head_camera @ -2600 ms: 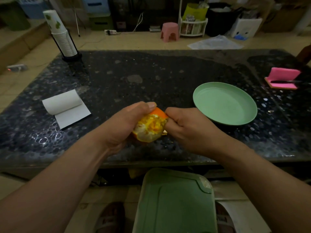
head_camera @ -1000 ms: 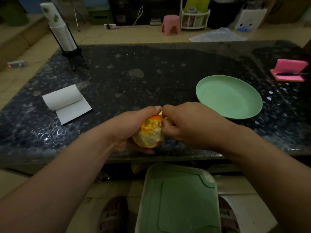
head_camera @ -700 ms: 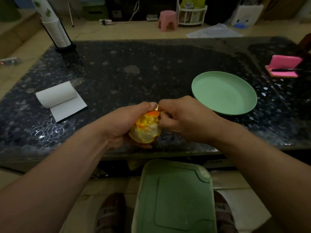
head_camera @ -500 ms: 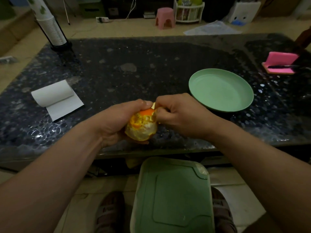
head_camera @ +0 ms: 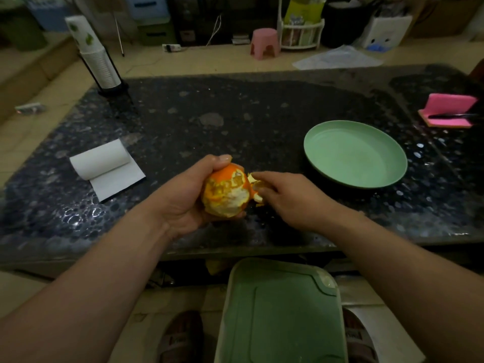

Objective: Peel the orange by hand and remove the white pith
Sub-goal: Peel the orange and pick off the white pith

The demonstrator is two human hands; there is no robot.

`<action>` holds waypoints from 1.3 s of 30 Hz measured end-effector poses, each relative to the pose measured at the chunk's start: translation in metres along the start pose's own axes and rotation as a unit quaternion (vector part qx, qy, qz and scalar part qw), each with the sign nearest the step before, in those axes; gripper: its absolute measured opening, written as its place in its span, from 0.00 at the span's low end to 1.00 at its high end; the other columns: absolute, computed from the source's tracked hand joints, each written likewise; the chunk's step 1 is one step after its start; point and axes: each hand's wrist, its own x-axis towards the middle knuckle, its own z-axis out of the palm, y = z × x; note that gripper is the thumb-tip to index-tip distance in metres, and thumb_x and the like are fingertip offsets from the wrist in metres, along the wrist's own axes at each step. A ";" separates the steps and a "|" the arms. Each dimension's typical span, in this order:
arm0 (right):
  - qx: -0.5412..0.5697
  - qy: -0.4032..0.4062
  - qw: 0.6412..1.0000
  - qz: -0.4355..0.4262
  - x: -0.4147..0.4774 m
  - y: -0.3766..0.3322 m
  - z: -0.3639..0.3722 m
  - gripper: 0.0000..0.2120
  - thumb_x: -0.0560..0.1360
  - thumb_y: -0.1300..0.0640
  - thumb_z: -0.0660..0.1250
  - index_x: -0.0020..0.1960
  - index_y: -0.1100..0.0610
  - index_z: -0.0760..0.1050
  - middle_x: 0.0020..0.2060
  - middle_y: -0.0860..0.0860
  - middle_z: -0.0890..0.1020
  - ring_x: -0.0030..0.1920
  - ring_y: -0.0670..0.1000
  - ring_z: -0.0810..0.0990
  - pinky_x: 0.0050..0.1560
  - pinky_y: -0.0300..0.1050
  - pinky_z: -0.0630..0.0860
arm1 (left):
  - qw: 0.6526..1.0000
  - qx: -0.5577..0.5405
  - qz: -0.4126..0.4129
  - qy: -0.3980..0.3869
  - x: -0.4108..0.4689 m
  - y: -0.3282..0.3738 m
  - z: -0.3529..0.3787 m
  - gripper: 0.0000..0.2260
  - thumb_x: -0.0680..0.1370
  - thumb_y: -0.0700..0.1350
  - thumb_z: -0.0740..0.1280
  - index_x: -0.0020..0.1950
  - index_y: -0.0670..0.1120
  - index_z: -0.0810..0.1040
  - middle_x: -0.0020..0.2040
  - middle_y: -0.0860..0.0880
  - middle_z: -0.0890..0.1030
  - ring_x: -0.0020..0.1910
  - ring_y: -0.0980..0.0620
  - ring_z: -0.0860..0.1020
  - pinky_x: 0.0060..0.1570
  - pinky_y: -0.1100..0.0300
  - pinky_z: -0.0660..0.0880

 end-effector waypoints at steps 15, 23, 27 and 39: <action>0.105 0.052 0.990 -0.079 -0.038 -0.036 -0.029 0.09 0.81 0.46 0.72 0.59 0.45 0.81 0.44 0.41 0.85 0.42 0.36 0.84 0.39 0.33 0.79 | 0.998 0.035 0.017 0.040 0.000 0.003 0.008 0.24 0.79 0.57 0.70 0.68 0.41 0.81 0.52 0.42 0.87 0.48 0.45 0.86 0.57 0.42 0.83; 0.035 0.081 0.992 -0.092 -0.041 -0.035 -0.028 0.07 0.81 0.47 0.71 0.57 0.47 0.82 0.40 0.42 0.85 0.41 0.40 0.84 0.45 0.48 0.84 | 0.996 0.076 0.042 0.034 0.000 -0.003 0.012 0.21 0.79 0.57 0.70 0.64 0.44 0.82 0.50 0.43 0.87 0.46 0.46 0.86 0.51 0.47 0.83; 0.002 0.137 0.984 -0.111 -0.040 -0.037 -0.021 0.03 0.80 0.51 0.72 0.50 0.50 0.81 0.35 0.44 0.82 0.36 0.44 0.81 0.39 0.53 0.81 | 0.990 0.108 0.088 0.032 0.003 -0.007 0.013 0.17 0.80 0.57 0.71 0.61 0.47 0.81 0.50 0.44 0.84 0.45 0.47 0.84 0.48 0.46 0.81; 0.038 0.109 0.992 -0.052 -0.033 -0.037 -0.024 0.04 0.79 0.51 0.73 0.46 0.48 0.81 0.31 0.43 0.82 0.34 0.40 0.81 0.30 0.33 0.70 | 0.975 0.160 0.147 0.048 0.003 -0.008 0.014 0.14 0.82 0.51 0.70 0.59 0.41 0.82 0.46 0.44 0.84 0.43 0.47 0.83 0.37 0.54 0.80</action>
